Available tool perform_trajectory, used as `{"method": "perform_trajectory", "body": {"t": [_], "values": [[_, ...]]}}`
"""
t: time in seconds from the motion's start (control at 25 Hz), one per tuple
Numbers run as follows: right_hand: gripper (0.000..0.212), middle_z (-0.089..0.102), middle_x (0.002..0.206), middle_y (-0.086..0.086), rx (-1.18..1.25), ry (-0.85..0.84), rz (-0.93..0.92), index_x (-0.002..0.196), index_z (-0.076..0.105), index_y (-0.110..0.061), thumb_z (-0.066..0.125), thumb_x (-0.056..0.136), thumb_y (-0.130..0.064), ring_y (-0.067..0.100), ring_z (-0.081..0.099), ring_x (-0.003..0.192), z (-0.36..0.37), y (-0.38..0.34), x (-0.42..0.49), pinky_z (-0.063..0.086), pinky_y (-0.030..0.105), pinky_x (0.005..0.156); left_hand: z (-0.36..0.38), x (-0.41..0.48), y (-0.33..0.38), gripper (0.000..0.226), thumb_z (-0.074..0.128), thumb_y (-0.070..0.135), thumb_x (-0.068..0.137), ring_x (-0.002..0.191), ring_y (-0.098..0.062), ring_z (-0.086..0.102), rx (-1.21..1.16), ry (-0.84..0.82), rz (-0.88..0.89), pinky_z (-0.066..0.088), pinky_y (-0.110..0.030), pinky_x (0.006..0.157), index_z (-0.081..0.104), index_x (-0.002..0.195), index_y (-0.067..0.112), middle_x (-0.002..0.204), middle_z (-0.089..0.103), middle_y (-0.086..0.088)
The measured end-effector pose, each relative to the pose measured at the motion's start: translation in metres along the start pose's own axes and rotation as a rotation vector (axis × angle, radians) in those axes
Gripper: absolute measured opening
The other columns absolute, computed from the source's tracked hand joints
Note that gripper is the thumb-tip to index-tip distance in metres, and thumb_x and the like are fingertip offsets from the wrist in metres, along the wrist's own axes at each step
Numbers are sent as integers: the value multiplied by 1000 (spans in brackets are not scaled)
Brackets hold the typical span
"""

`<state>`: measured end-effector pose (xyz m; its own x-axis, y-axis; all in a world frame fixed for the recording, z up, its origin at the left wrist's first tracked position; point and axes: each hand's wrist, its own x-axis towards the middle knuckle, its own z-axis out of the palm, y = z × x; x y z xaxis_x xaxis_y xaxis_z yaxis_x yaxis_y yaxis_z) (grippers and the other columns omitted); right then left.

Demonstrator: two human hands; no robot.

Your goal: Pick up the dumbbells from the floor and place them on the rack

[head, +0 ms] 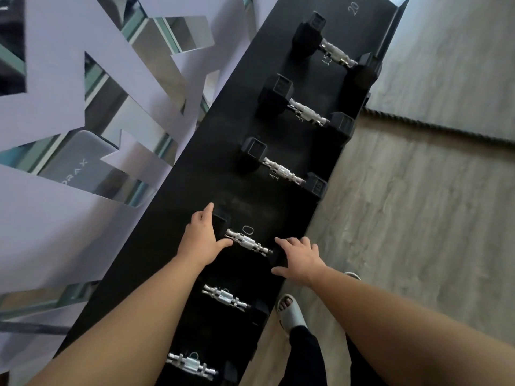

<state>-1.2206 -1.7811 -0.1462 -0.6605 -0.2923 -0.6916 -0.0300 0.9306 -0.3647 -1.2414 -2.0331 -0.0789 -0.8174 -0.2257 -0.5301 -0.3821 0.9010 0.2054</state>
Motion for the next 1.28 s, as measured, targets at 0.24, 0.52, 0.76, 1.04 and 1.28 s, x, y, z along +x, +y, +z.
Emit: {"method": "perform_trajectory", "body": {"t": [0.24,0.52,0.76,1.04,1.28], "values": [[108,57,136,4,-23,-43,-9,156,35,-24,87,65,-50,30,46,130,-4,-6,19,36,47,106,-1,10,2,89,89,37,79,119,-32,59,-7,69,-13,53,-42,95,37,150,26,142,49,-10],[104,57,128,4,-12,10,-30,149,40,-23,88,61,-50,30,49,123,-11,5,27,39,48,102,-3,19,7,91,90,39,77,118,-33,61,15,107,25,54,-43,95,38,150,27,140,49,-10],[108,54,137,5,23,14,-12,156,34,-28,88,65,-50,31,47,130,-12,10,33,37,52,107,3,26,12,97,85,37,84,132,-34,54,7,86,-12,52,-46,103,26,161,28,155,40,-10],[110,44,154,6,63,-26,-38,162,24,-31,84,73,-54,32,42,141,-31,12,15,31,54,116,-12,-2,1,96,75,39,92,143,-29,47,-11,7,26,48,-45,106,13,165,35,168,31,-3],[82,46,150,5,180,40,-90,157,38,-25,75,87,-50,28,56,130,-92,10,-18,45,43,111,-55,-39,1,46,76,40,92,107,-10,66,-227,-14,55,52,-27,88,65,134,28,128,68,6]]}}
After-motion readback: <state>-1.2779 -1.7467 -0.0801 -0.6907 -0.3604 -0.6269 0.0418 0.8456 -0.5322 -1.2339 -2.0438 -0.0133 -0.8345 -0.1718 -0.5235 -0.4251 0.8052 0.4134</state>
